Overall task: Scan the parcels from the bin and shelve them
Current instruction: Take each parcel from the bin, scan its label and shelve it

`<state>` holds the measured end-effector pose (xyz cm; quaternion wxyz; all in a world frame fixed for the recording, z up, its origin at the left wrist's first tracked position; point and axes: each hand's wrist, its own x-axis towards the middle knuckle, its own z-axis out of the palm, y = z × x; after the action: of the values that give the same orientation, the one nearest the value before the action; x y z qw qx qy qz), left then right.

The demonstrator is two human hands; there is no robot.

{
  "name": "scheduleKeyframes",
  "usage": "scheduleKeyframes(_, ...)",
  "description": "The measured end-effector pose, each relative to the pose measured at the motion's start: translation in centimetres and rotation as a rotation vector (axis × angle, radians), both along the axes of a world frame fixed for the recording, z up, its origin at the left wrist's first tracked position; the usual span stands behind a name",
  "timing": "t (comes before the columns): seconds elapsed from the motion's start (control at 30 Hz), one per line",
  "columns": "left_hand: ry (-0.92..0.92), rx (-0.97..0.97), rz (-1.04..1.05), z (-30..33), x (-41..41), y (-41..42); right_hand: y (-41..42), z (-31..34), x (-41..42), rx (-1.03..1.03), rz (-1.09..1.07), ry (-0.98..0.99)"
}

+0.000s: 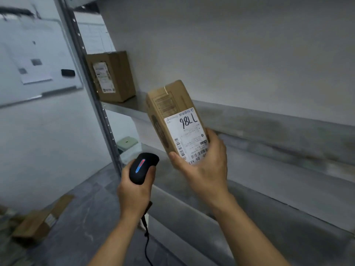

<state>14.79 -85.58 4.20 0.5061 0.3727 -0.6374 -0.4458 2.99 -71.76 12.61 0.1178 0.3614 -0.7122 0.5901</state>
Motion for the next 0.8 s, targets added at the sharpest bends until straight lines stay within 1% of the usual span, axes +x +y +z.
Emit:
scheduleKeyframes(0.13, 0.035, -0.011, -0.004, 1.1, 0.2, -7.3, -9.3, 3.4, -0.6, -0.080, -0.043, 0.012)
scheduleKeyframes(0.33, 0.043, -0.033, 0.000, 2.9, 0.4, -17.1, -23.0, 6.6, -2.4, -0.171, -0.162, -0.084)
scheduleKeyframes(0.5, 0.029, -0.005, -0.021, 2.7, 0.2, -23.1, -32.9, 6.9, -3.8, -0.226, -0.217, -0.160)
scheduleKeyframes(0.63, 0.035, 0.028, -0.038, 1.8, 0.1, -26.7, -39.2, 6.5, -4.8, -0.220, -0.278, -0.115)
scheduleKeyframes(0.8, 0.030, 0.042, -0.050, 0.9, 0.0, -29.8, -44.4, 6.0, -5.9, -0.219, -0.372, -0.081)
